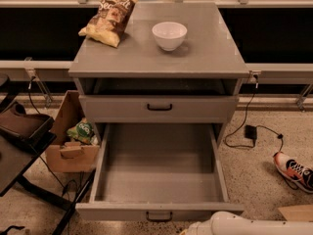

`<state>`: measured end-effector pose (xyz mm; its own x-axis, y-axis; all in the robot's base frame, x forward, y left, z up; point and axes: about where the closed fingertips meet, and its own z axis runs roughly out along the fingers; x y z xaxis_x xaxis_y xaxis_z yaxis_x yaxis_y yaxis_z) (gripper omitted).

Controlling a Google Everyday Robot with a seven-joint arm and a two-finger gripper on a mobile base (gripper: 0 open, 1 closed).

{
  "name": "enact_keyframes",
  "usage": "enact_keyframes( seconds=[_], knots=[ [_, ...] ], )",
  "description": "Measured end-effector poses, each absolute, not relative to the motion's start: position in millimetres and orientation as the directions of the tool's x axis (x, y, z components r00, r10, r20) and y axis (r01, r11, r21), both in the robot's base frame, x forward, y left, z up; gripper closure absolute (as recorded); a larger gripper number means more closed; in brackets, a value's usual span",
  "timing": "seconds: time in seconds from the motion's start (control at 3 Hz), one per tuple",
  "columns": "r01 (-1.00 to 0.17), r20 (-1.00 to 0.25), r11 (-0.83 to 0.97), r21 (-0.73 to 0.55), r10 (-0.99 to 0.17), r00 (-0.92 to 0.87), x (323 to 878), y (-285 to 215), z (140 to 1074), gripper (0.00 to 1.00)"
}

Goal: Close middle drawer

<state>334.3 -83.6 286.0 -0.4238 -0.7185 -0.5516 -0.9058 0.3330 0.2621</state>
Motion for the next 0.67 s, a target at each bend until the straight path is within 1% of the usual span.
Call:
enact_keyframes(
  seconds=[0.33, 0.67],
  knots=[
    [-0.905, -0.593, 0.328, 0.271, -0.684, -0.425, 351.1, -69.4, 272.1, 1.00],
    [-0.914, -0.639, 0.331, 0.234, -0.656, -0.401, 385.6, -61.5, 275.2, 1.00]
  ],
)
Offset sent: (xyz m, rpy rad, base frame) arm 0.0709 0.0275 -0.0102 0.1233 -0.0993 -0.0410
